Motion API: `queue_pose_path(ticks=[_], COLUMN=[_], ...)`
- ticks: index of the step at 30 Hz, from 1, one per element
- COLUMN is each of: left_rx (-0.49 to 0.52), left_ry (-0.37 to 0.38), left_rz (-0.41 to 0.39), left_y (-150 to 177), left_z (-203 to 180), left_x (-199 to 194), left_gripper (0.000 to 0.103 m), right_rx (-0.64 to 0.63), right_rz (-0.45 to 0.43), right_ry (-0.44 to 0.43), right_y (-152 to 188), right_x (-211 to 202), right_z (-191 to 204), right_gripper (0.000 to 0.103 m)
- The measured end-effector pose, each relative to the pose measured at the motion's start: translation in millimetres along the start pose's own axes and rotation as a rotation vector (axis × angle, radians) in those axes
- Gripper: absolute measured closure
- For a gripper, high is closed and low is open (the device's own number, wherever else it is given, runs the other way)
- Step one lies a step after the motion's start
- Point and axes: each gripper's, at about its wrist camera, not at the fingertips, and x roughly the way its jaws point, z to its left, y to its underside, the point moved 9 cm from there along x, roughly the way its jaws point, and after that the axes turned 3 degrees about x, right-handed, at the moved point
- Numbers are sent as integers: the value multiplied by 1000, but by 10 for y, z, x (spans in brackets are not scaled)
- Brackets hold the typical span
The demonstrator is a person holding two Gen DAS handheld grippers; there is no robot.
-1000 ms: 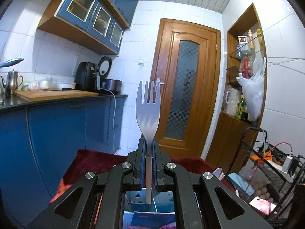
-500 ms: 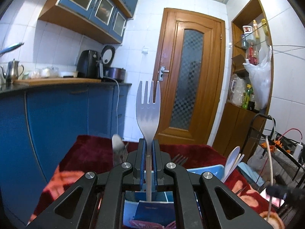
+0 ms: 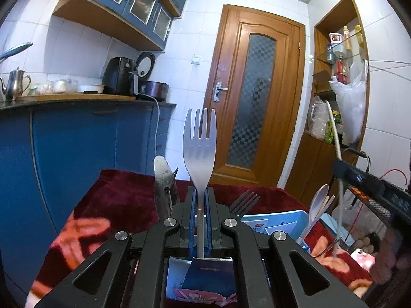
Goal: Organize utensils
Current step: 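Lower the fork into the box with the left tool while the right tool lowers the chopstick in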
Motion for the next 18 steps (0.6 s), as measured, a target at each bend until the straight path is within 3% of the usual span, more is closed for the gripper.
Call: queue_pose_path(ticks=[10, 18], left_rx=[-9, -6], left_ry=[8, 12], left_rz=[8, 18], left_y=[44, 80], left_z=[20, 8], left_x=[29, 59], left_gripper=[96, 96], right_rx=[-55, -88], right_rz=[-38, -50], right_ry=[34, 44], right_y=[83, 194], right_x=[352, 348], right_z=[12, -1], right_gripper=[97, 96])
